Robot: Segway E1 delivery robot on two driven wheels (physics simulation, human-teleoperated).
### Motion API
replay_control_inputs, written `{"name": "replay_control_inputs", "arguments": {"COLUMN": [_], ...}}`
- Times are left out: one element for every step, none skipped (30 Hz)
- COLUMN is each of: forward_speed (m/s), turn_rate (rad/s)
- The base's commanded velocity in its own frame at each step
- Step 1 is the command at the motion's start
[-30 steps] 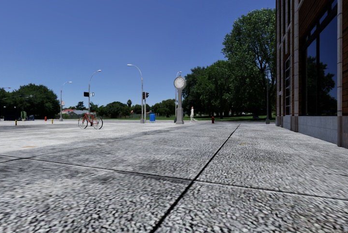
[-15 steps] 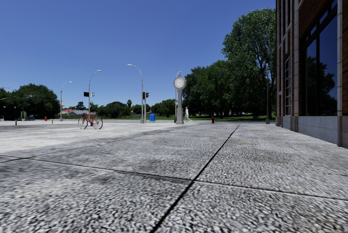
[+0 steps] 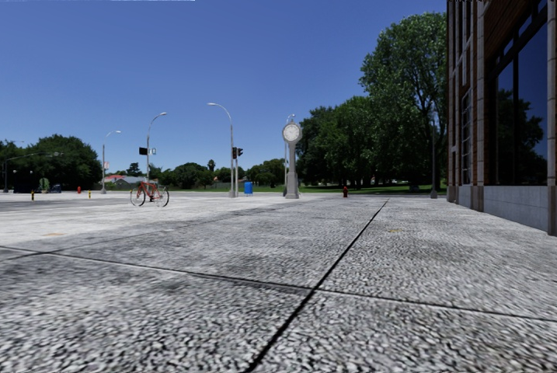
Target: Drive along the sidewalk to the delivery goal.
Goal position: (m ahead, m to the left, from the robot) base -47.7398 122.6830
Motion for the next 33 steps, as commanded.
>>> {"name": "replay_control_inputs", "arguments": {"forward_speed": [0.00, 0.00, 0.00, 0.00, 0.00, 0.00, 0.00, 0.17, 0.26, 0.28, 0.41, 0.41, 0.64, 0.95, 1.30, 1.58, 1.58, 2.00, 2.00, 2.00, 2.00, 2.00, 2.00, 2.00, 2.00, 2.00, 2.00, 2.00, 1.96, 1.94, 1.94, 1.93, 1.93], "turn_rate": [0.73, 0.73, 0.73, 0.73, 0.73, 0.73, 0.73, 0.73, 0.73, 0.73, 0.73, 0.73, 0.73, 0.73, 0.72, 0.72, 0.72, 0.72, 0.72, 0.72, 0.72, 0.72, 0.71, 0.71, 0.71, 0.71, 0.71, 0.71, 0.71, 0.71, 0.71, 0.71, 0.71]}}
